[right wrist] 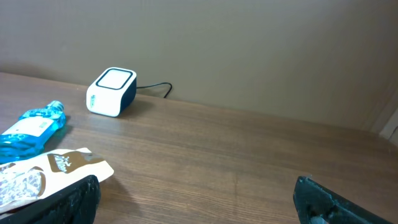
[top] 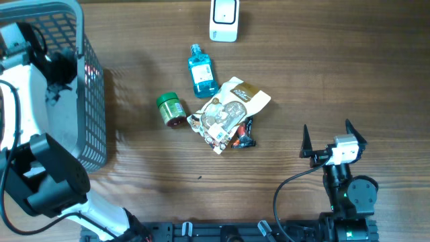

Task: Scan the item barcode
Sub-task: 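Reach into the basket and grasp the small red packet with the left gripper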

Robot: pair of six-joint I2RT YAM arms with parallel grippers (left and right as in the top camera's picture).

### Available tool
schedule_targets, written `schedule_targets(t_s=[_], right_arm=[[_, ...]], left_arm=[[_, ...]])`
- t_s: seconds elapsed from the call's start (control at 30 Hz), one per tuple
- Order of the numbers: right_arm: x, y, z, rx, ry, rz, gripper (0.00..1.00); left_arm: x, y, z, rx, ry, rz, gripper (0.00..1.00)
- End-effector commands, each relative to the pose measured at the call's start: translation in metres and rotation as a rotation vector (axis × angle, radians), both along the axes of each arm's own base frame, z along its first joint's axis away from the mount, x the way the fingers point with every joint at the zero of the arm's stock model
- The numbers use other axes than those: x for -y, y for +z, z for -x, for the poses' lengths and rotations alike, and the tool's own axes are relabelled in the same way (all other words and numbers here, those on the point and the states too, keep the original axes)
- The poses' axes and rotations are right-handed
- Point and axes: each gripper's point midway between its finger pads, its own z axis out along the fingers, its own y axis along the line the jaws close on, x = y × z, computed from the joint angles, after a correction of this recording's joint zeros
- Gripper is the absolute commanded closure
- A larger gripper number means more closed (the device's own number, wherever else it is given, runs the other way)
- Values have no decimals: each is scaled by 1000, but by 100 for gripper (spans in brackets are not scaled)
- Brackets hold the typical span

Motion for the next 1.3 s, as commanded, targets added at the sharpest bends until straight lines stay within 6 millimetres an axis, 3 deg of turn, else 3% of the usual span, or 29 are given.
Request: schedule_targets(t_s=[0.0,0.47,0.63,0.83,0.9,1.03,1.13,1.27], right_arm=[[-3,0,0,3,18,12,0],[-3,0,0,3,18,12,0],[-3,0,0,3,18,12,0],[-3,0,0,3,18,12,0],[-3,0,0,3,18,12,0],[-3,0,0,3,18,12,0],[-3,0,0,4,18,12,0],[-3,0,0,3,18,12,0]], left_arm=[[8,-33,5,-6,-30,22,0],[0,-75,-34,119,-74,-25,0],[0,-96,-37,102,-76,-14,0],[0,-107,-40,96,-78,-8,1],[0,-108,-39,94,-77,-6,16],[2,-110,-35,75,-77,2,65],[3,-112,-31,60,-75,10,66],[2,-108,-20,28,-63,23,76]])
